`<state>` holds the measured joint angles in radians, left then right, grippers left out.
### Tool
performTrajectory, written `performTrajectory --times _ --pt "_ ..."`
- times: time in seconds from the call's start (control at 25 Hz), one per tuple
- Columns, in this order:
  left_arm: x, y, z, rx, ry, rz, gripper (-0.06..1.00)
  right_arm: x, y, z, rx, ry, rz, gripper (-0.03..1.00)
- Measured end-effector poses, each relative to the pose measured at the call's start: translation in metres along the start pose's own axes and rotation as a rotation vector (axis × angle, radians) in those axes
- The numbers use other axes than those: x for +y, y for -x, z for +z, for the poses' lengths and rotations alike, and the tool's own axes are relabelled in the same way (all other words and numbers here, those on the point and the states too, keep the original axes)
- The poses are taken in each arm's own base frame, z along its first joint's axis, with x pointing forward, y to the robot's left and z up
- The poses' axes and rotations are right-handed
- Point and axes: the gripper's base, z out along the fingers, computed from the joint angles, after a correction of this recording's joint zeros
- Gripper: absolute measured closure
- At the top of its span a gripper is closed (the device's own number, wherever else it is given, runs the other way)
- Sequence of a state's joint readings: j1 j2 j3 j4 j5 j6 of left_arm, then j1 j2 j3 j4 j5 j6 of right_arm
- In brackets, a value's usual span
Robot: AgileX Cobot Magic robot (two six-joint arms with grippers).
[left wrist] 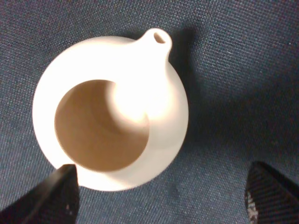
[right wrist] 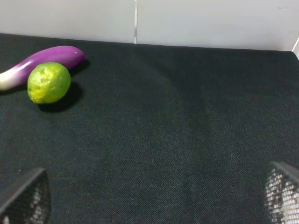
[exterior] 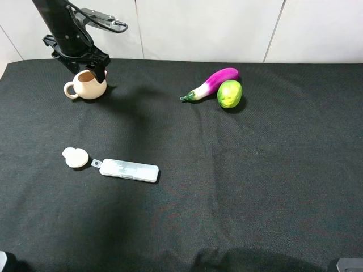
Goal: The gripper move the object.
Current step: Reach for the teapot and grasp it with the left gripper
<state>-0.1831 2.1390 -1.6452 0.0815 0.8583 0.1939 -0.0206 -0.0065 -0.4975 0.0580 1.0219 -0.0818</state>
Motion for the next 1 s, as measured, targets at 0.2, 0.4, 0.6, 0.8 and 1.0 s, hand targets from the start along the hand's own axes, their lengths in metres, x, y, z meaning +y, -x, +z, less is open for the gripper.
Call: performTrajectory --times 0.2,0.4,0.6,0.8,1.0 --pt "-0.001 0.003 0.018 0.024 -0.006 0.002 0.18 0.000 0.000 0.000 0.000 0.000 0.000 0.27" --pt "0.001 0.011 0.025 0.012 -0.003 0.001 0.18 0.000 0.000 0.000 0.000 0.000 0.000 0.27" --pt "0.000 0.019 0.031 0.013 -0.004 0.005 0.18 0.000 0.000 0.000 0.000 0.000 0.000 0.27" --pt "-0.007 0.020 0.043 0.043 -0.013 0.021 0.18 0.000 0.000 0.000 0.000 0.000 0.000 0.27" --pt "-0.010 0.020 0.051 0.059 -0.018 0.026 0.18 0.000 0.000 0.000 0.000 0.000 0.000 0.27"
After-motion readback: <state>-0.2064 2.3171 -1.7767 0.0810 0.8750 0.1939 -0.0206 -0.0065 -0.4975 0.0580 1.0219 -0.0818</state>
